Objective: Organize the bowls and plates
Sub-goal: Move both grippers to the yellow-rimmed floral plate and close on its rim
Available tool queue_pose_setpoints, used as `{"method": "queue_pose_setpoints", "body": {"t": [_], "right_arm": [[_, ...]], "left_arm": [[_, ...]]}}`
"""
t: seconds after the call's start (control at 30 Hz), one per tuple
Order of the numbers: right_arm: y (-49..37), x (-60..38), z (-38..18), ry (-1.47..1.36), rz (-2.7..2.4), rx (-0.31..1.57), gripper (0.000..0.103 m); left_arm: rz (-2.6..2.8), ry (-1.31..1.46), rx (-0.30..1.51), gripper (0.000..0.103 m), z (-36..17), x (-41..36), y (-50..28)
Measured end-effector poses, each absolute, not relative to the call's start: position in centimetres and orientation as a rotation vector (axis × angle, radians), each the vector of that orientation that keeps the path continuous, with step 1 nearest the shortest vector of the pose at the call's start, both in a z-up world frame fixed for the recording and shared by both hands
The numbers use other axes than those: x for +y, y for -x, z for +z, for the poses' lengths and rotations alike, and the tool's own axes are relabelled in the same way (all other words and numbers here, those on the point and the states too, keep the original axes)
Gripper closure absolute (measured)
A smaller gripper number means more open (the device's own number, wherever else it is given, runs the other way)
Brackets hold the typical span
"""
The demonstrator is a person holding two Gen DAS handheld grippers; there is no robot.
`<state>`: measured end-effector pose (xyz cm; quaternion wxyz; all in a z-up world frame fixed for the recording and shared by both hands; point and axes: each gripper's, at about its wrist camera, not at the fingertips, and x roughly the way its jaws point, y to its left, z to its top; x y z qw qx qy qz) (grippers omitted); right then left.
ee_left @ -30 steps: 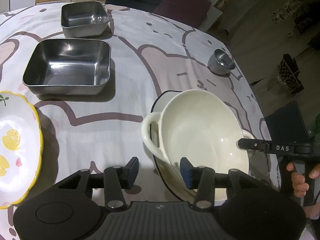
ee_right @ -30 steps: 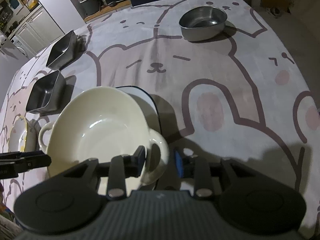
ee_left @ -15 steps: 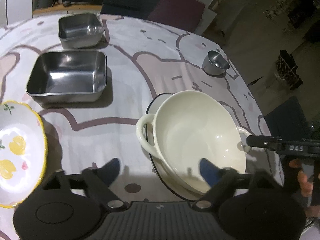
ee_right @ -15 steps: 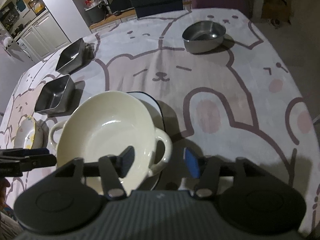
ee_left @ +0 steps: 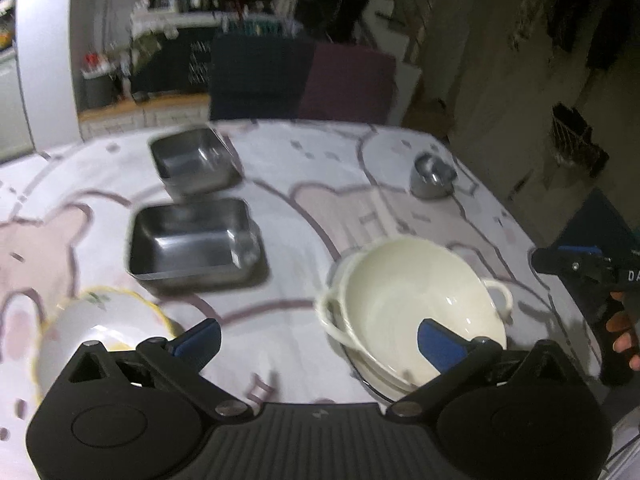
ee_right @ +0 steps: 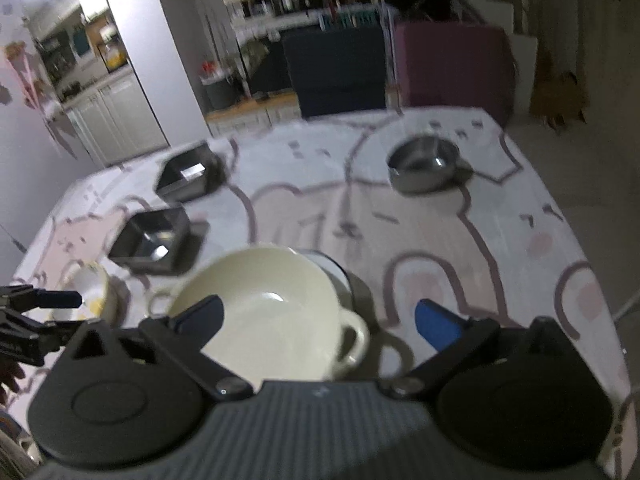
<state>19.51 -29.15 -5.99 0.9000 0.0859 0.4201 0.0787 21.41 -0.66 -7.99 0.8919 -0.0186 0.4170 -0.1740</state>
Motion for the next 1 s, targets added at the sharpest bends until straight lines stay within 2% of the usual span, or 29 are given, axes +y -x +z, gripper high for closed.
{"method": "queue_pose_setpoints", "body": {"t": [0.33, 0.67, 0.9, 1.0], "right_arm": [[-20.6, -23.2, -4.2, -0.18, 0.287, 0.692, 0.0], [-24.5, -15.2, -5.1, -0.202, 0.393, 0.775, 0.0], [-26.6, -10.0, -6.6, -0.206, 0.448, 0.876, 0.0], [-27.7, -8.2, -7.8, -0.21, 0.435, 0.947, 0.0]], "left_arm": [[-0.206, 0.084, 0.755, 0.0, -5.6, 6.1, -21.3], [-0.049, 0.131, 0.764, 0.0, -6.1, 12.6, -21.8], [-0.007, 0.127, 0.851, 0.0, -7.7, 16.0, -23.1], [-0.016, 0.124, 0.895, 0.003, -8.7, 17.0, -23.7]]}}
